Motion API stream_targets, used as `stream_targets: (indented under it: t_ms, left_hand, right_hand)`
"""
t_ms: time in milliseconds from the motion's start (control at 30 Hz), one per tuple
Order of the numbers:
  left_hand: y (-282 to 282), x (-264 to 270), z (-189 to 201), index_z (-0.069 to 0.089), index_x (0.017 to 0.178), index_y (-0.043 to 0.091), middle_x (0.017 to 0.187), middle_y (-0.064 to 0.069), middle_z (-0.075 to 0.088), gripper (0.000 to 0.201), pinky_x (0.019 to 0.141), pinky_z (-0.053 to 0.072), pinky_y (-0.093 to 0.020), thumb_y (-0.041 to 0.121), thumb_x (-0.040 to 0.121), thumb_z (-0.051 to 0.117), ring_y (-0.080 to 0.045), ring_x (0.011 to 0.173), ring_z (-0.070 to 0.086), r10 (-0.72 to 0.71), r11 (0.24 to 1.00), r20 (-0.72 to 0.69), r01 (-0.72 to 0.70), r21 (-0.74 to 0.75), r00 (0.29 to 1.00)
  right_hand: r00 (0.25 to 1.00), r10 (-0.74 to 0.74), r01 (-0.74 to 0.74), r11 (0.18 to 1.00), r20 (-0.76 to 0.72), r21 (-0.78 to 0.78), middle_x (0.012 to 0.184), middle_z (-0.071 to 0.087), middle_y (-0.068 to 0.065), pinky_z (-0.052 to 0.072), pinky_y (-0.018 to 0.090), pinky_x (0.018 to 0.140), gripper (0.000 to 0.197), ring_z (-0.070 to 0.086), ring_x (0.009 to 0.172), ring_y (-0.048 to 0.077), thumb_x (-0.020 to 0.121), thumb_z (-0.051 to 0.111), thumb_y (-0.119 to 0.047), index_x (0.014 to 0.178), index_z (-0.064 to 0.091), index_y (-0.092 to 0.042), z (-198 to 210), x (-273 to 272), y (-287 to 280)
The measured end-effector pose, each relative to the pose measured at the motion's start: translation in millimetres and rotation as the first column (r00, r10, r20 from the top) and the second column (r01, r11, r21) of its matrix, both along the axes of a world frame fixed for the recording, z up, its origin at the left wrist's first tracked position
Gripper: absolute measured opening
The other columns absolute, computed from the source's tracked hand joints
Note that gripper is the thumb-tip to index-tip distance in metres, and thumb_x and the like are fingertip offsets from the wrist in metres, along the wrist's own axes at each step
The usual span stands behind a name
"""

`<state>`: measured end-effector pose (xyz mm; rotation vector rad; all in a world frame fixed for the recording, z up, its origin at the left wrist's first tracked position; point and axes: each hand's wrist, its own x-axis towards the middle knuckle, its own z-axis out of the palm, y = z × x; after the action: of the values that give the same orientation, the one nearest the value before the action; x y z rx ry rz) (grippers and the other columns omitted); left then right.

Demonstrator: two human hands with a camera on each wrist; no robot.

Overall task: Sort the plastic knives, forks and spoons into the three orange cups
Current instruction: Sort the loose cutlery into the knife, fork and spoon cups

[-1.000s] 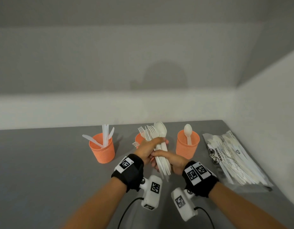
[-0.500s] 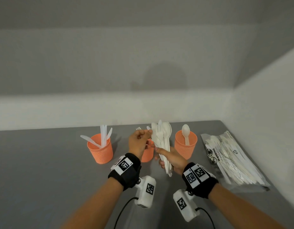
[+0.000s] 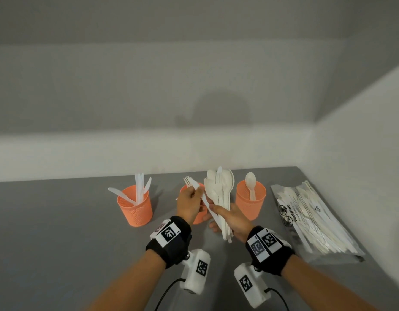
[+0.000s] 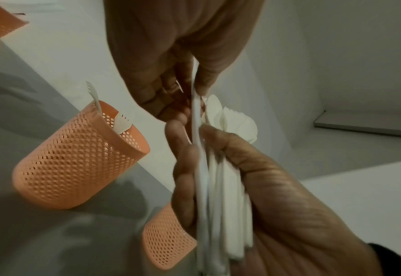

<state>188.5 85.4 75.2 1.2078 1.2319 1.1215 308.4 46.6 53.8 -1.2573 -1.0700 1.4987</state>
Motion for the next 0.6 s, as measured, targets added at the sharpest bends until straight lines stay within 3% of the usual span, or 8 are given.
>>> stream_targets:
  t_ms: [67, 167, 300, 367, 467, 533, 600]
  left_hand:
    - [4, -3, 5, 0.056, 0.088, 0.006, 0.070, -0.010, 0.061, 0.025, 0.060, 0.052, -0.028, 0.017, 0.099, 0.037, -0.019, 0.062, 0.061, 0.093, 0.995, 0.058, -0.094, 0.019, 0.994]
    - [20, -11, 20, 0.053, 0.082, 0.015, 0.058, 0.001, 0.050, 0.024, 0.050, 0.046, -0.024, 0.023, 0.099, 0.038, -0.013, 0.051, 0.052, 0.191, 0.974, 0.122, -0.204, 0.100, 0.974]
    - [31, -14, 46, 0.063, 0.092, 0.013, 0.078, 0.009, 0.060, 0.010, 0.067, 0.045, -0.020, 0.022, 0.090, 0.059, -0.003, 0.073, 0.055, 0.013, 0.985, -0.048, -0.004, 0.170, 0.999]
    - [35, -12, 50, 0.066, 0.095, 0.006, 0.079, 0.006, 0.062, 0.016, 0.059, 0.047, -0.009, 0.019, 0.087, 0.062, -0.003, 0.072, 0.056, -0.086, 0.987, -0.084, 0.096, 0.132, 0.993]
    - [39, -12, 49, 0.069, 0.092, -0.002, 0.078, -0.002, 0.063, 0.016, 0.055, 0.046, -0.006, 0.012, 0.086, 0.063, -0.009, 0.070, 0.056, -0.128, 0.984, -0.157, 0.145, 0.101, 0.979]
    - [40, -13, 48, 0.068, 0.082, 0.004, 0.075, 0.000, 0.062, 0.011, 0.052, 0.045, -0.006, 0.007, 0.088, 0.059, -0.008, 0.067, 0.055, -0.126, 0.985, -0.138, 0.140, 0.098, 0.982]
    - [41, -14, 47, 0.061, 0.076, 0.011, 0.069, 0.001, 0.058, 0.019, 0.048, 0.043, -0.009, 0.011, 0.092, 0.052, -0.009, 0.061, 0.051, -0.083, 0.989, -0.134, 0.097, 0.108, 0.988]
  right_hand:
    - [0.998, 0.005, -0.007, 1.000, -0.063, -0.026, 0.069, 0.070, 0.008, 0.052, 0.028, 0.053, 0.011, 0.066, 0.059, 0.020, 0.094, 0.051, -0.016, 0.095, 0.062, -0.014, 0, 1, 0]
    - [0.999, -0.003, 0.001, 0.998, -0.038, -0.055, 0.051, 0.060, 0.000, 0.046, 0.022, 0.044, 0.011, 0.057, 0.044, 0.012, 0.094, 0.049, -0.010, 0.088, 0.058, -0.014, 2, 4, 0]
    - [0.991, 0.082, -0.074, 0.994, 0.106, -0.075, 0.046, 0.046, -0.005, 0.033, 0.017, 0.037, 0.015, 0.036, 0.034, 0.006, 0.092, 0.051, -0.011, 0.103, 0.061, -0.014, 3, 7, 2]
    - [0.984, 0.149, -0.138, 0.984, 0.102, -0.111, 0.045, 0.042, -0.006, 0.031, 0.016, 0.036, 0.014, 0.033, 0.034, 0.005, 0.092, 0.053, -0.013, 0.103, 0.060, -0.015, 7, 6, 2]
    - [0.974, 0.200, -0.186, 0.974, 0.102, -0.130, 0.044, 0.041, -0.007, 0.030, 0.016, 0.036, 0.012, 0.032, 0.033, 0.004, 0.091, 0.056, -0.021, 0.100, 0.058, -0.014, 14, 4, 2]
    - [0.974, 0.203, -0.191, 0.974, 0.096, -0.123, 0.044, 0.042, -0.007, 0.031, 0.016, 0.037, 0.016, 0.033, 0.034, 0.004, 0.090, 0.059, -0.029, 0.089, 0.055, -0.014, 15, 4, 2]
    - [0.983, 0.170, -0.162, 0.981, 0.067, -0.107, 0.045, 0.042, -0.008, 0.032, 0.016, 0.037, 0.019, 0.034, 0.034, 0.004, 0.090, 0.058, -0.031, 0.080, 0.053, -0.016, 16, 4, 2]
